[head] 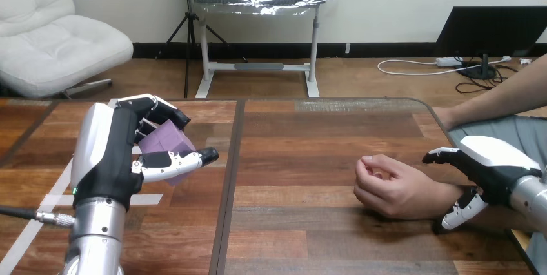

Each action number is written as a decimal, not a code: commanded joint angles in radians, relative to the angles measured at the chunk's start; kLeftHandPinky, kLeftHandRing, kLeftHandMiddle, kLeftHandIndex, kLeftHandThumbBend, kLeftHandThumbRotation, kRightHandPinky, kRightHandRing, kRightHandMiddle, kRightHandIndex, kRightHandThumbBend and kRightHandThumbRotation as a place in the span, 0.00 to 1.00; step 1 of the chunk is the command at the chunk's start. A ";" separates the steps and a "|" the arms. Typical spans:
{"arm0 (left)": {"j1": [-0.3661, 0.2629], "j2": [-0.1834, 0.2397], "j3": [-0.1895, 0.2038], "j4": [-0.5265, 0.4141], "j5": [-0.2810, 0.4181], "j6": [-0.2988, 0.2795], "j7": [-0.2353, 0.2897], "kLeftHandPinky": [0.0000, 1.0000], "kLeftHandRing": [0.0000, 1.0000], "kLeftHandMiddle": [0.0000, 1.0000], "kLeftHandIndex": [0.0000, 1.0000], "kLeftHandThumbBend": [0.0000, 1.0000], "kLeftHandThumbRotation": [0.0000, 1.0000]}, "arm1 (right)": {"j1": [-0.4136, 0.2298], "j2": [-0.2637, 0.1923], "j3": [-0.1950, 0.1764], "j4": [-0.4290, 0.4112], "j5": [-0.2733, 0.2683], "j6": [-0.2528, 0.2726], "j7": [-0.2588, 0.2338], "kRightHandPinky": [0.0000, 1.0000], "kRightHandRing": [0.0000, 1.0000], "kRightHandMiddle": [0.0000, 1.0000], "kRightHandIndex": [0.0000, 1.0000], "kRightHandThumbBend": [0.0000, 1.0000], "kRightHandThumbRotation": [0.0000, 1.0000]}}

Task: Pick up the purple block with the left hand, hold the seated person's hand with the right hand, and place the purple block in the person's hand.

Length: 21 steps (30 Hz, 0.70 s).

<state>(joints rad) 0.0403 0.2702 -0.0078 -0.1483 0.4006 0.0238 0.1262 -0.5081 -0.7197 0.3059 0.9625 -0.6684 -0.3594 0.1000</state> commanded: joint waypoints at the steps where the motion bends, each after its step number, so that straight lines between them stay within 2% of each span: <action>1: -0.042 0.007 0.018 -0.041 -0.002 -0.023 0.001 0.35 0.38 0.43 0.43 0.80 0.00 | -0.008 -0.013 0.023 0.084 -0.007 0.057 0.023 0.65 0.88 0.88 0.86 0.96 0.12; 6: -0.041 0.008 0.019 -0.042 0.002 -0.022 0.001 0.35 0.38 0.43 0.43 0.80 0.00 | -0.023 -0.009 0.031 0.112 0.001 0.073 0.051 0.67 0.87 0.87 0.86 0.95 0.08; 14: -0.040 0.009 0.021 -0.041 0.001 -0.027 0.000 0.35 0.38 0.43 0.43 0.81 0.00 | -0.053 0.001 0.053 0.148 -0.007 0.134 0.119 0.74 0.90 0.89 0.87 0.93 0.08; 17: -0.040 0.010 0.021 -0.040 0.003 -0.030 0.002 0.36 0.39 0.43 0.43 0.81 0.00 | -0.061 0.005 0.057 0.159 -0.001 0.147 0.139 0.74 0.88 0.89 0.87 0.93 0.08; 21: -0.041 0.011 0.021 -0.036 0.003 -0.038 0.004 0.36 0.39 0.43 0.43 0.81 0.00 | -0.068 0.007 0.066 0.170 0.000 0.155 0.154 0.68 0.80 0.83 0.87 0.92 0.06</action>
<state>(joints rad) 0.0404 0.2702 -0.0005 -0.1483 0.4009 0.0207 0.1255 -0.6038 -0.7047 0.3444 1.0382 -0.6568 -0.2711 0.2278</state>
